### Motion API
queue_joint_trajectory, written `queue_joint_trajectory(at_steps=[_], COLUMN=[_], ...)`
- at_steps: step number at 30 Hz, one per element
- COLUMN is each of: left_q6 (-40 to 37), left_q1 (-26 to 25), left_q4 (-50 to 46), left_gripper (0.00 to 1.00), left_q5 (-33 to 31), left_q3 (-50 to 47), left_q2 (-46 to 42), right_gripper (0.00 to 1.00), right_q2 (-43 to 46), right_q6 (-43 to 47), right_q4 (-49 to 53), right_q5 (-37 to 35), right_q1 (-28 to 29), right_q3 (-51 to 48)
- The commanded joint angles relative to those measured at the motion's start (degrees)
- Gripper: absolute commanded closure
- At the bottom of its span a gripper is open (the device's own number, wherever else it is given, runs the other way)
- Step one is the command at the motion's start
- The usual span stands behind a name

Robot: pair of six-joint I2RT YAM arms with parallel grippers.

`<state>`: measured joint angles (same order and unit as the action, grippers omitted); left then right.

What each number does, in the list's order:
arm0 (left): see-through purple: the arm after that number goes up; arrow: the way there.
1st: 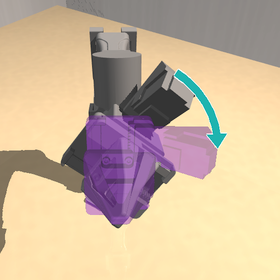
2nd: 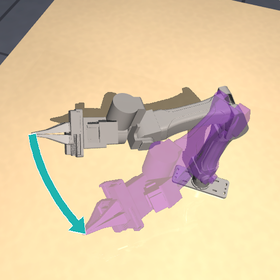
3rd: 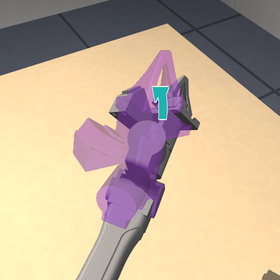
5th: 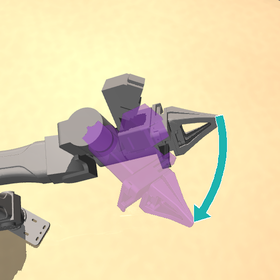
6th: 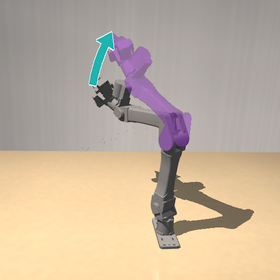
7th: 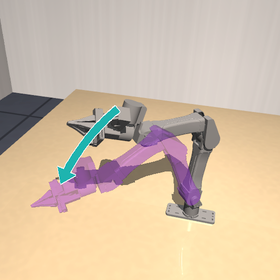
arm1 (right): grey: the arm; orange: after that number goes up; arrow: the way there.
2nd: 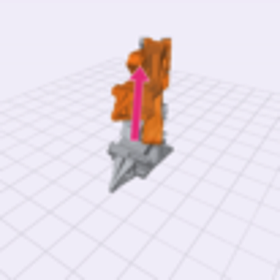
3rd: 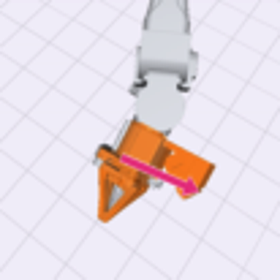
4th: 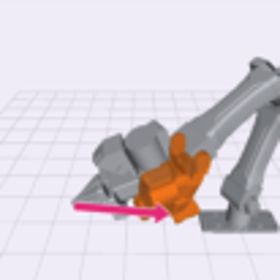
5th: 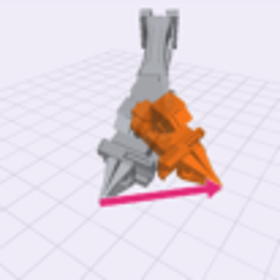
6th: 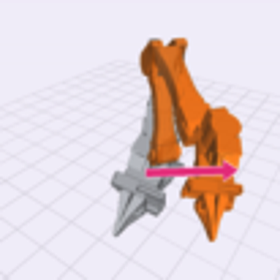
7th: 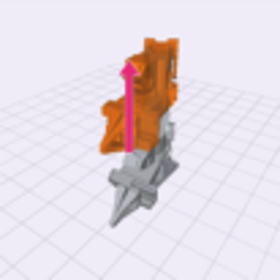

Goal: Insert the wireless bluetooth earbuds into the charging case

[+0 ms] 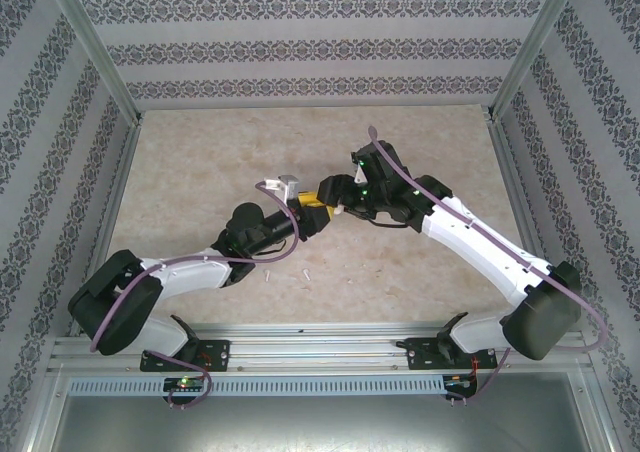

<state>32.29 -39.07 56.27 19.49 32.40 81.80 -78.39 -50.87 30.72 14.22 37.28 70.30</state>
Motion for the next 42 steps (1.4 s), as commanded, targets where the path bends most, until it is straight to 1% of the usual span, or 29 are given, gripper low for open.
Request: queue_joint_trajectory(at_steps=[1,2,6,7,9,10,14,17,20,23,25,27,30,33,35,38,42], left_q6=[2.55,2.84,3.47,3.67,4.62,5.29,8.58,12.32,17.38,21.27,24.02,27.84,34.46,40.81,42.32,40.48,37.87], left_q1=[-0.48,-0.48,-0.35,-0.26,0.30,0.88,4.82,9.12,14.52,18.29,19.80,20.54,20.75,20.92,20.89,20.91,20.92], left_q4=[6.11,6.28,7.29,7.15,6.23,5.52,1.90,0.14,0.06,0.10,1.56,4.67,12.02,18.87,19.13,14.95,11.01], left_gripper=[0.55,0.57,0.76,0.80,0.83,0.85,0.86,0.87,0.88,0.87,0.87,0.87,0.86,0.86,0.86,0.86,0.86], left_q5=[0.24,0.37,0.16,0.24,0.39,0.89,5.37,10.15,16.91,24.52,27.19,28.48,29.45,29.61,30.38,31.61,32.13], left_q3=[2.43,2.62,2.46,2.47,2.20,2.13,1.29,0.38,0.75,2.72,3.44,3.91,4.77,6.07,7.48,9.09,9.63], left_q2=[1.46,1.68,1.74,1.42,0.63,-0.08,-3.72,-7.18,-10.17,-11.43,-11.92,-11.72,-9.85,-7.82,-7.18,-8.35,-9.99], right_gripper=[0.38,0.38,0.36,0.33,0.22,0.19,0.17,0.18,0.20,0.20,0.20,0.20,0.20,0.23,0.30,0.43,0.57], right_q2=[1.22,1.07,0.26,0.26,0.87,1.61,6.50,11.02,14.10,15.23,15.14,14.18,10.60,7.19,5.44,3.93,3.75], right_q6=[-1.70,-1.92,-1.67,-1.44,-0.20,0.82,4.04,4.46,4.21,3.77,2.26,0.55,-0.60,-0.37,-0.41,-0.97,-1.26], right_q4=[-2.31,-2.97,-3.23,-3.21,-2.58,-2.25,-5.50,-12.78,-21.02,-28.33,-34.11,-39.83,-43.90,-45.53,-47.25,-49.61,-50.66], right_q5=[3.33,3.81,4.61,4.76,4.01,3.42,3.01,5.17,6.81,8.50,9.93,11.77,15.56,18.29,19.21,20.34,21.27], right_q1=[0.87,0.95,1.30,1.31,1.18,1.17,0.02,-1.70,-2.73,-2.78,-2.73,-2.71,-2.53,-1.32,-0.12,0.72,0.57], right_q3=[-1.56,-1.53,-0.53,-0.28,0.38,0.73,-0.07,-3.70,-7.90,-11.08,-13.27,-14.35,-12.39,-9.39,-8.23,-7.90,-8.17])
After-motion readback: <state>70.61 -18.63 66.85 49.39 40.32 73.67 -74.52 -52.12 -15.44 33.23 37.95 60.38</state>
